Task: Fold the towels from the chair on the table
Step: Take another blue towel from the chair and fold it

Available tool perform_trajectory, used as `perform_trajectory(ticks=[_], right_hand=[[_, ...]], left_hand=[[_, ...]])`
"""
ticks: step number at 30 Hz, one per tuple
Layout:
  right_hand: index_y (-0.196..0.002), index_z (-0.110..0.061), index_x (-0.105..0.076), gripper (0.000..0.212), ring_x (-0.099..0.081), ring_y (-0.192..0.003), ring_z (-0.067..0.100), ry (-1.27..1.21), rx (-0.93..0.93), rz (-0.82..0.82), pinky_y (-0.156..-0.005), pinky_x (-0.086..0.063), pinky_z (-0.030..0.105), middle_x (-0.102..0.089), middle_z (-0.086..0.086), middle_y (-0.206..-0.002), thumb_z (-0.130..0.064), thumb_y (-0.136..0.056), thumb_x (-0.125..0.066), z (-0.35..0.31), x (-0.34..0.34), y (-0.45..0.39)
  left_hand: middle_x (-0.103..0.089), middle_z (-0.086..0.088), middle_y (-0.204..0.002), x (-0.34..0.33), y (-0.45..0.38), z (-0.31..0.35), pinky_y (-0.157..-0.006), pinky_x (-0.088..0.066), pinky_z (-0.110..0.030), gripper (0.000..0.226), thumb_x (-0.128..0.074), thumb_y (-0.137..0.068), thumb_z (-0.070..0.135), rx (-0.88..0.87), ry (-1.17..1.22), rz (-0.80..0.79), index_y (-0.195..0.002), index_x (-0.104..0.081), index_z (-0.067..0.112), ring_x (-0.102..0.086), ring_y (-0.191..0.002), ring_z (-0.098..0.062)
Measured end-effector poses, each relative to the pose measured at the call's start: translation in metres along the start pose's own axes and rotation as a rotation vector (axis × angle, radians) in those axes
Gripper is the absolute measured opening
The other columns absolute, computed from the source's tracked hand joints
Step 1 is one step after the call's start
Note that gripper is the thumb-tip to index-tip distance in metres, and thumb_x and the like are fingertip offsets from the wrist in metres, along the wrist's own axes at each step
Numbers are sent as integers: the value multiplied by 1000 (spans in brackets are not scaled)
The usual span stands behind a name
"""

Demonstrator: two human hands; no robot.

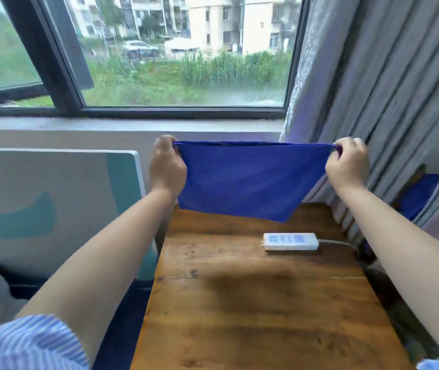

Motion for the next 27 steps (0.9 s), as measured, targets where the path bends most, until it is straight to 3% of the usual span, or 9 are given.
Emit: perform_trajectory(ticks=[3, 5, 7, 8, 12, 16, 18, 23, 27], right_hand=[[-104, 4, -60, 25, -50, -108, 40, 216, 30, -283, -86, -41, 41, -55, 26, -114, 0, -85, -45, 2, -10, -9], [-104, 5, -60, 27, -48, -109, 40, 188, 31, -190, -84, -40, 40, -55, 27, -114, 3, -83, -44, 1, 3, -15], [-103, 8, -58, 26, -48, -106, 42, 80, 15, 76, -83, -35, 41, -53, 30, -113, 3, -84, -41, -1, 26, -20], [-103, 8, -57, 26, -48, -105, 42, 30, -5, 127, -83, -33, 41, -52, 30, -114, 2, -85, -40, -2, 30, -22], [-107, 2, -55, 29, -50, -107, 41, 151, -82, -187, -86, -41, 39, -49, 24, -120, 3, -83, -40, 7, 3, -26], [-108, 2, -53, 28, -49, -106, 41, 124, -113, -80, -83, -40, 41, -49, 23, -122, 2, -86, -37, 24, 8, -29], [-108, 2, -55, 28, -47, -109, 40, 143, -96, -130, -85, -41, 41, -50, 24, -120, 1, -86, -38, 26, 4, -35], [-107, 0, -60, 31, -48, -109, 37, 211, 18, -249, -73, -37, 32, -55, 22, -113, 4, -84, -39, 13, -17, -33], [-108, 2, -60, 30, -48, -109, 37, 151, 45, -219, -73, -38, 33, -55, 24, -113, 1, -87, -39, 8, -21, -36]], left_hand=[[-54, -23, -112, -18, -9, -1, -80, -39, -39, 25, -33, -84, -5, 69, -369, -314, -103, -48, -2, -50, -104, -37], [-55, -23, -113, -12, -14, 5, -81, -41, -41, 26, -35, -83, -5, 21, -484, -279, -104, -50, -1, -49, -107, -37], [-54, -24, -111, 0, -15, 20, -80, -39, -41, 25, -36, -84, -5, -127, -428, -106, -104, -51, -2, -47, -106, -37], [-53, -24, -111, 0, -15, 26, -81, -38, -42, 25, -37, -84, -5, -188, -432, -86, -105, -51, -2, -47, -105, -37], [-55, -18, -115, -16, -15, 28, -80, -42, -38, 28, -34, -86, -3, -214, -718, -285, -110, -46, 2, -53, -106, -34], [-59, -20, -105, -13, -14, 29, -68, -40, -36, 28, -35, -83, -7, -330, -878, -209, -107, -48, -1, -57, -95, -35], [-60, -18, -104, -18, -14, 28, -66, -37, -34, 28, -35, -83, -7, -365, -930, -247, -107, -49, 0, -56, -95, -34], [-53, -17, -114, -18, -15, 13, -80, -43, -38, 31, -38, -85, -6, -142, -944, -319, -110, -54, 1, -46, -112, -33], [-53, -19, -114, -11, -25, 11, -79, -43, -40, 31, -40, -85, -4, -28, -837, -226, -109, -59, 2, -45, -113, -35]])
Point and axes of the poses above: each hand's wrist, its own y-axis away from the middle knuckle, its own x-axis out of the back of the hand, z = x × y, the point moved 6 cm from there along -y, towards the middle knuckle
